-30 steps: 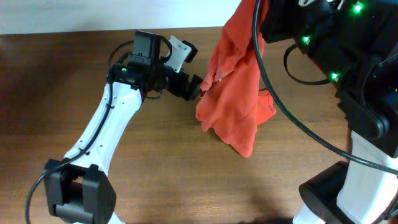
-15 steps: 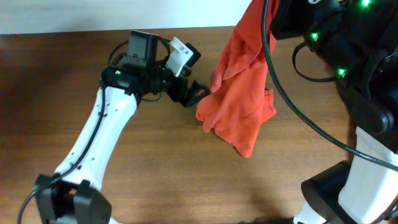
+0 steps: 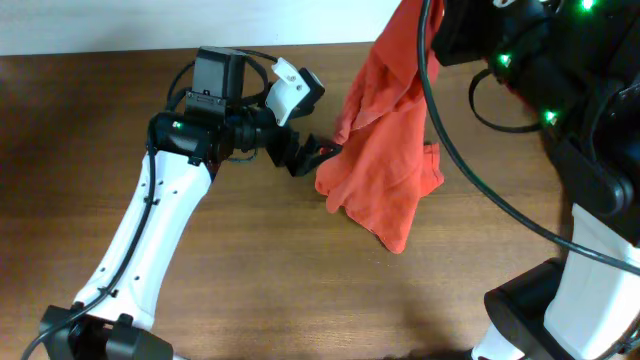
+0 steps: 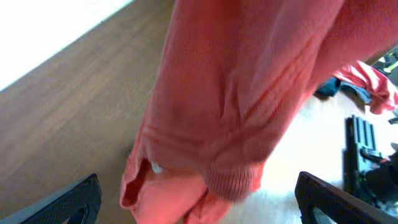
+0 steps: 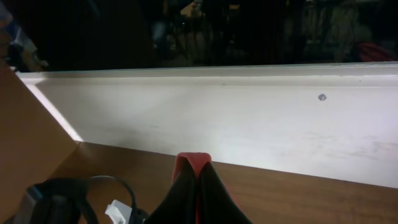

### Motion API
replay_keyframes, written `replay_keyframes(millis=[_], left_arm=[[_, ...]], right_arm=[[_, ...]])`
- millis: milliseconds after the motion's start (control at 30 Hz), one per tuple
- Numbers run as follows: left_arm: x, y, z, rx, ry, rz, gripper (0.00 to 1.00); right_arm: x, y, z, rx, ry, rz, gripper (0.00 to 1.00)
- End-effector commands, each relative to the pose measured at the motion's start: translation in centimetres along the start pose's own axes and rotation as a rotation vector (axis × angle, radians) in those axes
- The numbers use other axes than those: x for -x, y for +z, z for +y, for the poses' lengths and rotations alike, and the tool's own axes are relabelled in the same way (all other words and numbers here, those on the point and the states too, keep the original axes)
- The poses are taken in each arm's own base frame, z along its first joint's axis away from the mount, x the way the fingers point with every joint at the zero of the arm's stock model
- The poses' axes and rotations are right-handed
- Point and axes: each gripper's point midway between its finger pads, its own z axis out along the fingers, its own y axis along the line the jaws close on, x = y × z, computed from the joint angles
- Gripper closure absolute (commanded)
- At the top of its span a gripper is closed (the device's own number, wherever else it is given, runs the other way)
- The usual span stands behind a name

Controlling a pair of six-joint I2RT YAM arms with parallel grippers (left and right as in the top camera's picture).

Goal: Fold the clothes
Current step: 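Grasp the hanging orange shirt edge with the left gripper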

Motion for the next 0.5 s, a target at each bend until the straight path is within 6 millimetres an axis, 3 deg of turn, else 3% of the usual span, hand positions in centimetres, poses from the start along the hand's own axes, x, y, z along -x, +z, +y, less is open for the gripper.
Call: replay_keyframes(millis=[0, 200, 367, 467], left_arm=[[1.3, 0.6, -1.3, -0.039, 0.059, -0.029, 0.01], [1.7, 1.9, -2.1, -0.04, 0.096, -0.024, 0.06], [1.3, 2.2, -0.7, 0.043, 0.106, 0.004, 0.26], [1.2, 2.5, 0.2, 0.08, 0.112, 0.011, 0.5]], right_arm=[[0.4, -0.3, 0.2, 0.016, -0.004, -0.015, 0.96], [0.4, -0.3, 0.2, 0.016, -0.005, -0.012, 0.96], [0.1, -0.3, 0.2, 0.017, -0.005, -0.002, 0.96], [0.1, -0.3, 0.2, 0.017, -0.005, -0.002, 0.96]])
